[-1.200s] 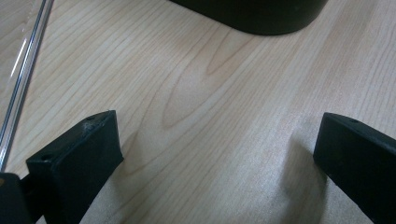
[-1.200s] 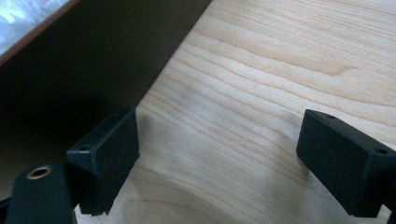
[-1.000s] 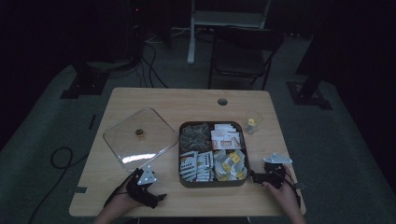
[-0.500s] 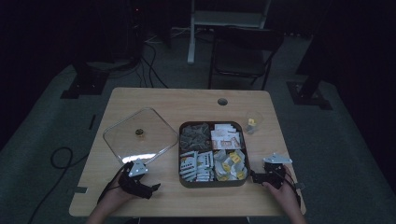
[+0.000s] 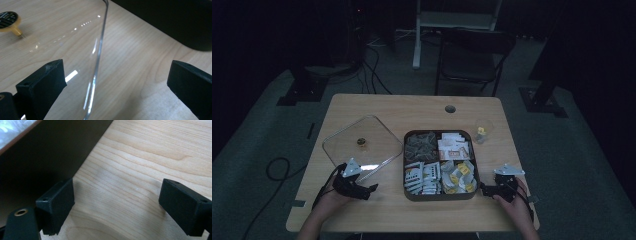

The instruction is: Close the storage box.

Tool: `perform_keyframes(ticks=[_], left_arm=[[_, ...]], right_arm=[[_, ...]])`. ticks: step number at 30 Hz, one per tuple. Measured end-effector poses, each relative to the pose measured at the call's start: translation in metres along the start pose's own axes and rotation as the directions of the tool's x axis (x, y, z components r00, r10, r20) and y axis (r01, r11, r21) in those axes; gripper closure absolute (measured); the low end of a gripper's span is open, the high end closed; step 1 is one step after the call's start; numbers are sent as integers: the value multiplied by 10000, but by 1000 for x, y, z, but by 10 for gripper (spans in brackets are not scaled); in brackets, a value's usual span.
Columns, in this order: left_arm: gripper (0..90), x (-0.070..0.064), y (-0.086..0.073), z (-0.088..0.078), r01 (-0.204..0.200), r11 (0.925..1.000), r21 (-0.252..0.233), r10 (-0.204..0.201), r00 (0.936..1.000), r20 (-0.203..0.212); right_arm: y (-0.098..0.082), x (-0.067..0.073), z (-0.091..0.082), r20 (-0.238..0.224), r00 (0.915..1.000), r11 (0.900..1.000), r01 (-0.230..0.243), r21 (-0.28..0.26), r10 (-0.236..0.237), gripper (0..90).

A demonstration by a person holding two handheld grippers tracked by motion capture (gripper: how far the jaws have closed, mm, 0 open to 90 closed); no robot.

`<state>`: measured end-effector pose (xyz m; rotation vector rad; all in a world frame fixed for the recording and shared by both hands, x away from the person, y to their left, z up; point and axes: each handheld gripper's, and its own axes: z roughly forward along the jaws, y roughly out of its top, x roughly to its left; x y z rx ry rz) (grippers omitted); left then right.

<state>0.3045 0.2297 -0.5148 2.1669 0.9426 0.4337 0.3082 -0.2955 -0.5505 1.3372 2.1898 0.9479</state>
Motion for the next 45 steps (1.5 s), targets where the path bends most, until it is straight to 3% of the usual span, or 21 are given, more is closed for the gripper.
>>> perform_keyframes(ticks=[12, 21, 30, 36, 43, 45], left_arm=[[23, 27, 9, 7, 524, 9983, -248, -538, 9966, -628], [24, 49, 19, 10, 850, 9942, -658, -928, 9875, -1276], [24, 65, 24, 23, 1179, 9909, -647, -1262, 9812, -1457], [25, 77, 30, 32, 1569, 9835, -899, -1689, 9745, -1475], [82, 91, 38, 45, 1991, 9762, -857, -2114, 9620, -1730], [182, 93, 39, 49, 2039, 9761, -759, -2146, 9597, -1814]], right_arm=[[0, 0, 0, 4, 10000, 10000, 16, -9, -16, 126], [0, 0, 0, 6, 10000, 10000, 10, 8, -10, 126], [0, 0, 0, 7, 10000, 10000, 11, 6, -11, 126], [0, 0, 0, 7, 10000, 10000, 11, 9, -11, 126], [0, 0, 0, 7, 10000, 10000, 10, 8, -10, 126], [0, 0, 0, 7, 10000, 10000, 10, 8, -10, 126]])
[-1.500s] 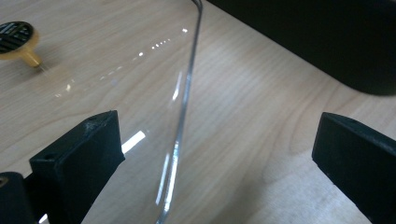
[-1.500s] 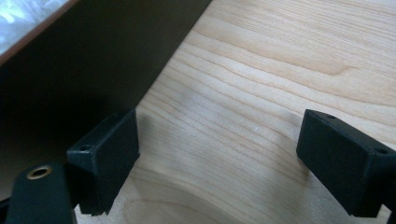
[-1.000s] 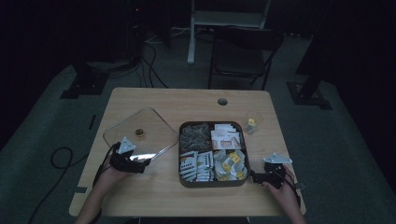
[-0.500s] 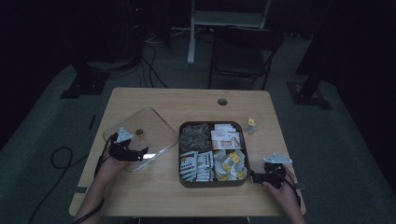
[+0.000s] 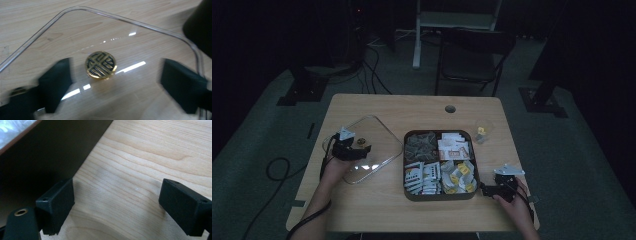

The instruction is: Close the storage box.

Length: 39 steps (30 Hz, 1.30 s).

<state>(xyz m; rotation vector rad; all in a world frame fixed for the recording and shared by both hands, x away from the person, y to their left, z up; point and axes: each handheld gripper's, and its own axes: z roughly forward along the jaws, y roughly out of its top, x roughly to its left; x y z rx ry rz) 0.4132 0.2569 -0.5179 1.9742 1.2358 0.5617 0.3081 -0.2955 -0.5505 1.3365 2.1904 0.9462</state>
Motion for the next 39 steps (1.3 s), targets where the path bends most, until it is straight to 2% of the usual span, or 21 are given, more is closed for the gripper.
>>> perform_keyframes(ticks=[3, 4, 8, 10, 12, 13, 15, 21, 25, 29, 35, 39], left_arm=[[231, 1, 0, 1, 36, 10000, 31, -36, 10000, 8], [274, 4, 2, 7, 162, 9997, 183, -161, 9999, -32], [386, 7, 2, 9, 410, 9991, 99, -412, 9989, 207], [386, 9, 2, 10, 564, 9984, 3, -564, 9982, 217], [451, 9, 2, 12, 482, 9988, 66, -483, 9987, 157], [454, 9, 2, 13, 424, 9990, 130, -425, 9991, 39], [471, 10, 1, 15, 464, 9987, 200, -465, 9989, 62], [526, 8, -2, 22, 202, 9989, 411, -198, 9998, -103], [572, 9, -2, 23, 247, 9994, 261, -239, 9993, -284], [586, 9, -1, 25, 255, 9994, 245, -248, 9993, -294], [595, 7, 1, 22, 249, 9986, 460, -228, 9987, -455], [596, 8, 4, 15, 247, 9989, 390, -227, 9985, -498]], right_arm=[[0, 0, 0, -1, 10000, 10000, -3, -2, 3, 126], [0, 0, 0, -1, 10000, 10000, 1, -1, -1, 126], [0, 0, 0, -8, 10000, 10000, -2, -2, 2, 127], [0, 0, 0, -7, 10000, 10000, 0, -4, 0, 127], [0, 0, 0, -10, 10000, 10000, -5, -2, 5, 127], [0, 0, 0, -8, 10000, 10000, -6, -1, 6, 127], [0, 0, 0, -9, 10000, 10000, -5, -2, 5, 127], [0, 0, 0, -8, 10000, 10000, -6, -2, 6, 127], [0, 0, 0, -8, 10000, 10000, -1, -3, 1, 126], [0, 0, 0, -7, 10000, 10000, 0, -5, 0, 127], [0, 0, 0, -9, 10000, 10000, -7, -3, 7, 127], [0, 0, 0, -9, 10000, 10000, -8, -4, 8, 127]])
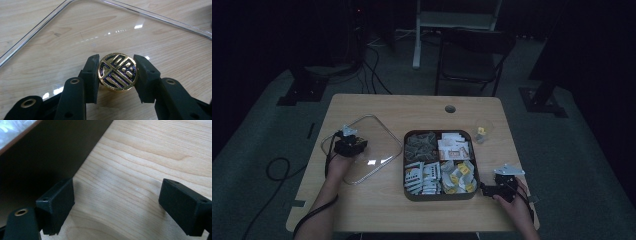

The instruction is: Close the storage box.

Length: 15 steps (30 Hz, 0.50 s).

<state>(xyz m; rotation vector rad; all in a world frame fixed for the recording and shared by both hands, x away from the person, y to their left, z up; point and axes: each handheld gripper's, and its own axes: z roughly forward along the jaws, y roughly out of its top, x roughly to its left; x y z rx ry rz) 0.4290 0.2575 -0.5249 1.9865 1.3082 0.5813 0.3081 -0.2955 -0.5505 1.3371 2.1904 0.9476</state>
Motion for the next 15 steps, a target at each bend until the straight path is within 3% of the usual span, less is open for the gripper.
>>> perform_keyframes(ticks=[15], left_arm=[[597, -2, 29, -46, -185, 9985, -517, 201, 9993, 321]], right_arm=[[0, 0, 0, 2, 10000, 10000, 3, -3, -3, 127]])
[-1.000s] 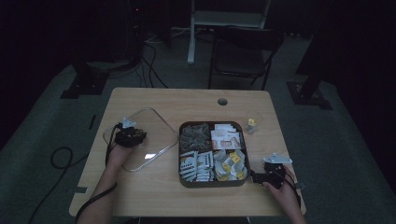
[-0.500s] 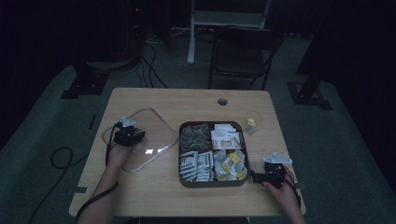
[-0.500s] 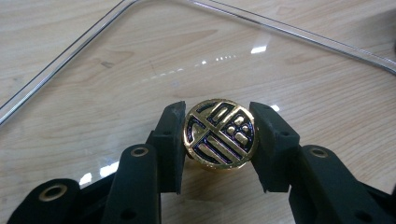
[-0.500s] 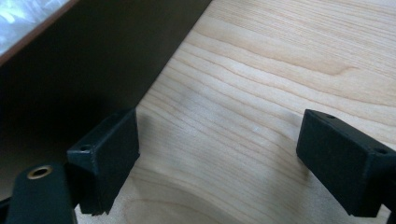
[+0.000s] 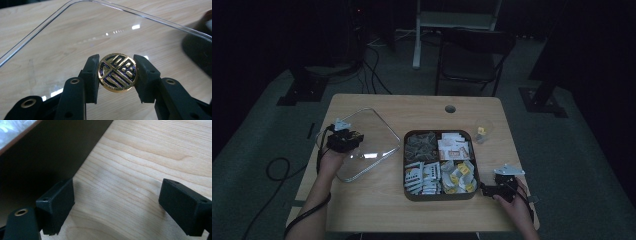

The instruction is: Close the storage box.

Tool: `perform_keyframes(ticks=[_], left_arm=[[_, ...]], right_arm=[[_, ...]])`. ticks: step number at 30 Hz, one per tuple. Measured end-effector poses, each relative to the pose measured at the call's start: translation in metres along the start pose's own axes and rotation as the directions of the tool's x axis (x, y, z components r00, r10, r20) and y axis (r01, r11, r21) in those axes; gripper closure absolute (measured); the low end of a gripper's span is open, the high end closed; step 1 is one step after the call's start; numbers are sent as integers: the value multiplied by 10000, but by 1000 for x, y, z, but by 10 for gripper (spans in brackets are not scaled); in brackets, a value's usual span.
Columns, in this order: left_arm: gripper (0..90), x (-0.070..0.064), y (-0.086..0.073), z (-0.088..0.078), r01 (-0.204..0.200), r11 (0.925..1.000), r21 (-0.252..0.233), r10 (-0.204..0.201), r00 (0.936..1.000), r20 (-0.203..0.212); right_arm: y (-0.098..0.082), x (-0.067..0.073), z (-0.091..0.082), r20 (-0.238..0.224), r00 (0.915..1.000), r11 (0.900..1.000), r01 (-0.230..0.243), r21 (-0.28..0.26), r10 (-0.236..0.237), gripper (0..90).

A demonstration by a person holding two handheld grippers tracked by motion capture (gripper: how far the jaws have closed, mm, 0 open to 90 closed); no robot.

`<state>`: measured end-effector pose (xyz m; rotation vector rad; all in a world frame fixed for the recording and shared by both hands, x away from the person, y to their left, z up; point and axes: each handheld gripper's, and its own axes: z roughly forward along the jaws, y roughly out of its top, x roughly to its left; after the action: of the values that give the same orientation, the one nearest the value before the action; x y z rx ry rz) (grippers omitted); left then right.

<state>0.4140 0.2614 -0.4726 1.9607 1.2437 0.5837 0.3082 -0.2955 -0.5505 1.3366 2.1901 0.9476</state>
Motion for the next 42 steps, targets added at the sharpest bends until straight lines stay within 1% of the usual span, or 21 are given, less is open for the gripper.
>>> perform_keyframes(ticks=[4, 8, 10, 14, 16, 17, 20, 21, 22, 25, 26, 27, 29, 31, 36, 37, 38, 39, 40, 42], left_arm=[[598, -5, 9, -9, -174, 9997, -170, 178, 9995, 268], [598, -16, 17, -13, -456, 9984, -332, 476, 9969, 632], [598, -23, 21, -14, -582, 9974, -426, 616, 9946, 834], [598, -37, 28, -15, -862, 9948, -539, 925, 9875, 1280], [598, -46, 32, -15, -1063, 9926, -592, 1143, 9812, 1556], [598, -49, 33, -15, -1111, 9921, -590, 1194, 9794, 1629], [598, -58, 38, -13, -1337, 9893, -591, 1427, 9713, 1902], [598, -61, 39, -13, -1418, 9881, -601, 1511, 9677, 2017], [597, -64, 40, -13, -1425, 9877, -650, 1532, 9655, 2104], [598, -72, 44, -12, -1537, 9856, -707, 1661, 9590, 2298], [597, -75, 45, -12, -1628, 9839, -739, 1760, 9549, 2392], [598, -78, 46, -12, -1607, 9840, -771, 1750, 9535, 2454], [598, -84, 48, -11, -1804, 9802, -818, 1955, 9478, 2518], [598, -90, 51, -10, -1930, 9779, -806, 2076, 9417, 2648], [597, -108, 56, -6, -2193, 9717, -876, 2357, 9228, 3048], [597, -111, 57, -5, -2241, 9703, -910, 2414, 9200, 3086], [597, -115, 58, -5, -2338, 9681, -901, 2504, 9155, 3148], [597, -119, 59, -3, -2363, 9671, -946, 2544, 9117, 3228], [598, -122, 59, -2, -2364, 9669, -963, 2551, 9091, 3294], [598, -128, 61, 0, -2477, 9635, -1014, 2675, 9006, 3425]], right_arm=[[0, 0, 0, 1, 10000, 10000, 7, 3, -7, 127], [0, 0, 0, -1, 10000, 10000, 3, 1, -3, 127], [0, 0, 0, -2, 10000, 10000, -3, 2, 3, 127], [0, 0, 0, -2, 10000, 10000, -2, 3, 2, 127], [0, 0, 0, 0, 10000, 10000, 3, 4, -3, 127], [0, 0, 0, -3, 10000, 10000, -2, 3, 2, 127], [0, 0, 0, -2, 10000, 10000, -3, 3, 3, 127], [0, 0, 0, 0, 10000, 10000, -4, 1, 4, 127], [0, 0, 0, -2, 10000, 10000, -2, 2, 2, 127], [0, 0, 0, -1, 10000, 10000, -2, 2, 2, 127], [0, 0, 0, -2, 10000, 10000, -3, 2, 3, 127], [0, 0, 0, -1, 10000, 10000, -3, 2, 3, 127], [0, 0, 0, -2, 10000, 10000, -5, 3, 5, 127], [0, 0, 0, -2, 10000, 10000, -7, 1, 7, 127], [0, 0, 0, -1, 10000, 10000, -2, 1, 2, 127], [0, 0, 0, -2, 10000, 10000, -3, 1, 3, 127], [0, 0, 0, -2, 10000, 10000, -2, 1, 2, 127], [0, 0, 0, -2, 10000, 10000, -3, 1, 3, 127], [0, 0, 0, -1, 10000, 10000, -2, 1, 2, 127], [0, 0, 0, -1, 10000, 10000, -4, 1, 4, 127]])
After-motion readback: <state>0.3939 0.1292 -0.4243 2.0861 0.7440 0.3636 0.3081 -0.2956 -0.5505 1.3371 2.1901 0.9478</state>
